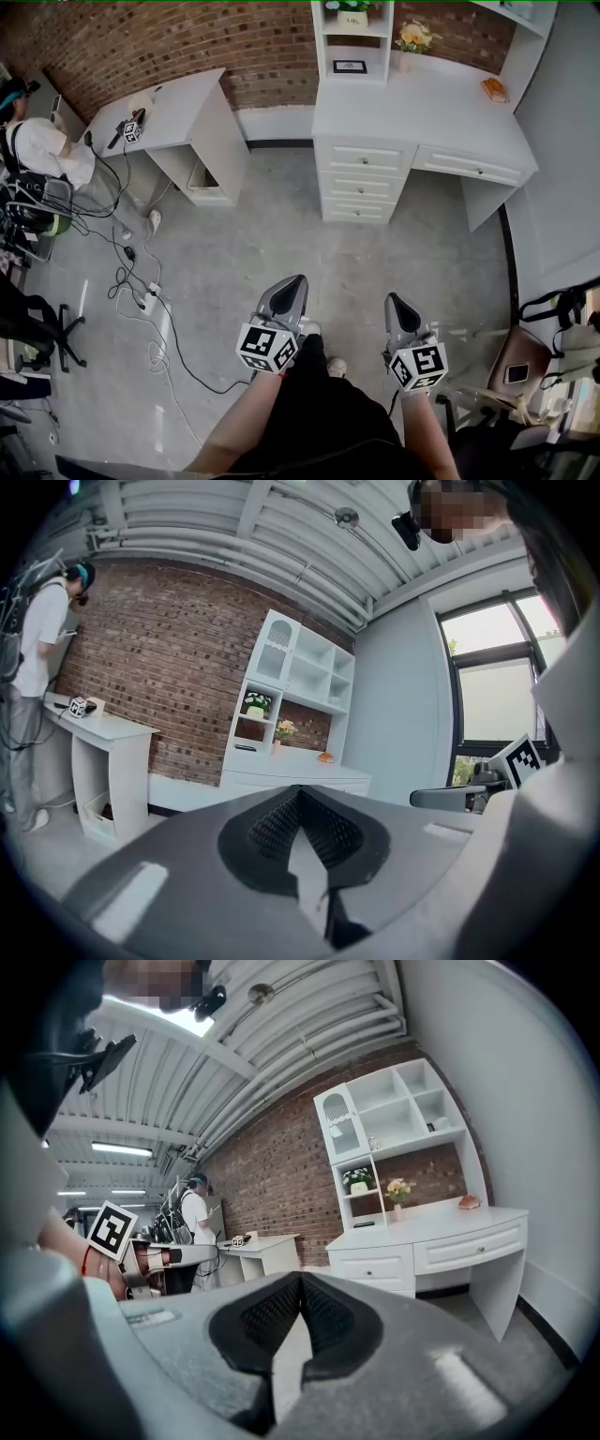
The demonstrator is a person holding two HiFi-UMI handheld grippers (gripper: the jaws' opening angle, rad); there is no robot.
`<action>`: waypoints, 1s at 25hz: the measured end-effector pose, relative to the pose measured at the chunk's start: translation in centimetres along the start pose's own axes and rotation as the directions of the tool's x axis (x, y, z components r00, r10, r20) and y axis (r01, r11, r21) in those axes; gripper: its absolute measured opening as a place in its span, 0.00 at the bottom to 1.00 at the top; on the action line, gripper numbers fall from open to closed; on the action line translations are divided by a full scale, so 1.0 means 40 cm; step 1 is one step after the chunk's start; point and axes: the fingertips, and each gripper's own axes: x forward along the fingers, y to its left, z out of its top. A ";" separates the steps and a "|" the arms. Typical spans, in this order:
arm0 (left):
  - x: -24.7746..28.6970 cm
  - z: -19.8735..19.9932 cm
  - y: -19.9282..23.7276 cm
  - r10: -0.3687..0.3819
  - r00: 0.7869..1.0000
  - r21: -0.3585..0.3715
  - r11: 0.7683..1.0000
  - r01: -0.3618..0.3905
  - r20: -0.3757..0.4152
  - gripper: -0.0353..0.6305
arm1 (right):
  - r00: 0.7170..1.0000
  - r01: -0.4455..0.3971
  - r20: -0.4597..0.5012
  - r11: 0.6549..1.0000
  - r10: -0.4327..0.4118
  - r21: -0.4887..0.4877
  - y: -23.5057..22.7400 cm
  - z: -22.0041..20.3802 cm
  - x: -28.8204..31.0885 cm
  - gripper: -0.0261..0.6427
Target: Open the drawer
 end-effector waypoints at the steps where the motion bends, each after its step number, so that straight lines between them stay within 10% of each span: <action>1: 0.012 0.002 0.004 -0.003 1.000 0.002 1.000 0.003 -0.001 0.06 | 1.000 -0.003 -0.003 1.000 0.003 0.001 -0.005 0.000 0.010 0.04; 25: 0.486 0.047 0.244 -0.108 0.992 -0.013 0.994 0.107 -0.065 0.06 | 0.993 0.063 -0.097 0.998 -0.061 0.022 -0.209 0.043 0.446 0.04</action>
